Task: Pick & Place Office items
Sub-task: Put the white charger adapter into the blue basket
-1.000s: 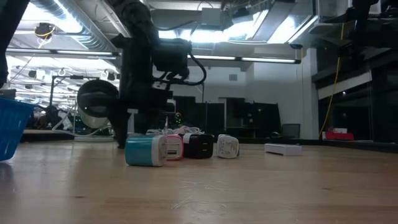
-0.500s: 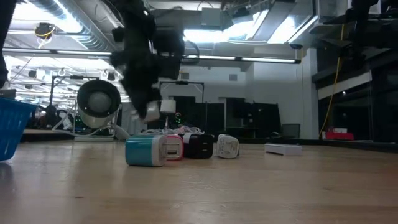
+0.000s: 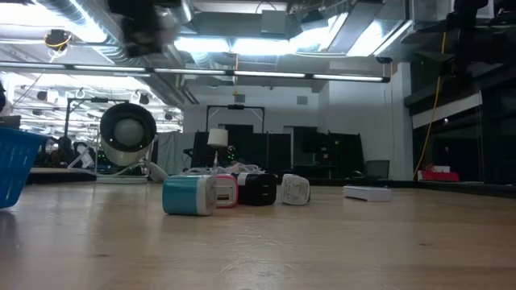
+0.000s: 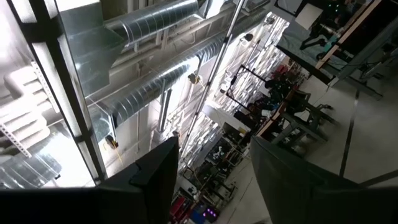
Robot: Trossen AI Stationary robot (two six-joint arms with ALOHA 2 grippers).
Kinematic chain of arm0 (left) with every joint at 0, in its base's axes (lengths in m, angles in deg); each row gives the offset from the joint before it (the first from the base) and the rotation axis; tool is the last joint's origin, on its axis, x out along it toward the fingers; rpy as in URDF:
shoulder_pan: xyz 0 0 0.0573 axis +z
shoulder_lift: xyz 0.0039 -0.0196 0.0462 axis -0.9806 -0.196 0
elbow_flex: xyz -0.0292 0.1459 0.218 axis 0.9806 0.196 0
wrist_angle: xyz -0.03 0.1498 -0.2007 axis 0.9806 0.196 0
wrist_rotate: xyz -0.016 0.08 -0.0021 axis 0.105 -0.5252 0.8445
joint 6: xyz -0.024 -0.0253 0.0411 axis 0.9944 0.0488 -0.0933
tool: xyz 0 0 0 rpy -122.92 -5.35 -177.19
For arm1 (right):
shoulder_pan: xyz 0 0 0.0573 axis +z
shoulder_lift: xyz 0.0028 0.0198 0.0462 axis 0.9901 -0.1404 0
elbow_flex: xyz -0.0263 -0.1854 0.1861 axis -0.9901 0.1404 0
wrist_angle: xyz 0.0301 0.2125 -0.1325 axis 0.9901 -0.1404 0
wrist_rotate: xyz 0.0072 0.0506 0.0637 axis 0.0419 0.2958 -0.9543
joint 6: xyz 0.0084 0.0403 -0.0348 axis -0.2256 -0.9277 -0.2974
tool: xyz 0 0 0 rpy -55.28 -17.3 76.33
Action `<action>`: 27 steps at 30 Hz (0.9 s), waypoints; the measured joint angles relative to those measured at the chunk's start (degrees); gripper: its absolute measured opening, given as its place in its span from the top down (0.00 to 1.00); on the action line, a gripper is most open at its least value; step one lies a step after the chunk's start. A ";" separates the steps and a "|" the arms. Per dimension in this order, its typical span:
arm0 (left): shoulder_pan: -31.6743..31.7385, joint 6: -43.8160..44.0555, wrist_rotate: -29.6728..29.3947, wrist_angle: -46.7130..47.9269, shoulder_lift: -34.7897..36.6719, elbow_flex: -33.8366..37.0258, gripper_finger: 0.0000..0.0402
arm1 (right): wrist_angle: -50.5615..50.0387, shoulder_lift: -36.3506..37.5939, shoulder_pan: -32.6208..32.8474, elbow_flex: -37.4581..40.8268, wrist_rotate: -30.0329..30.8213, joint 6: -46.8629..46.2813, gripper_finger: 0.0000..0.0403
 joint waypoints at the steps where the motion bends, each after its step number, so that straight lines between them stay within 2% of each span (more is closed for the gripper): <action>1: -3.26 4.22 -2.25 -0.26 1.27 1.54 0.67 | -0.55 0.00 0.01 0.00 -0.02 -0.13 0.49; 4: -13.49 17.14 -9.28 -2.54 3.90 6.55 0.67 | -0.78 0.00 0.00 0.00 -0.02 -0.17 0.49; 7: -23.18 29.12 -15.63 -4.92 3.64 10.44 0.67 | -1.02 0.00 0.00 0.00 0.00 -0.97 0.49; 10: -30.49 37.47 -18.64 -6.94 0.92 12.57 0.67 | -1.41 0.00 0.01 0.00 -0.02 -1.25 0.49; 13: -35.08 41.79 -18.89 -10.81 -3.41 13.18 0.67 | -1.71 0.00 0.01 0.00 -0.01 -1.49 0.49; 16: -38.01 43.38 -17.02 -13.35 -8.46 13.17 0.67 | -1.98 0.00 0.01 0.00 0.00 -1.50 0.49; 21: -39.31 45.00 -11.88 -13.20 -15.79 13.17 0.67 | -1.96 0.00 0.01 0.00 0.05 -2.12 0.49; 25: -39.32 46.88 -10.87 -13.33 -18.84 13.17 0.67 | -2.09 0.00 -0.01 0.00 0.33 -2.94 0.49; 27: -38.85 47.32 -10.87 -13.35 -19.52 13.17 0.64 | -2.09 0.00 0.01 0.00 0.46 -2.96 0.49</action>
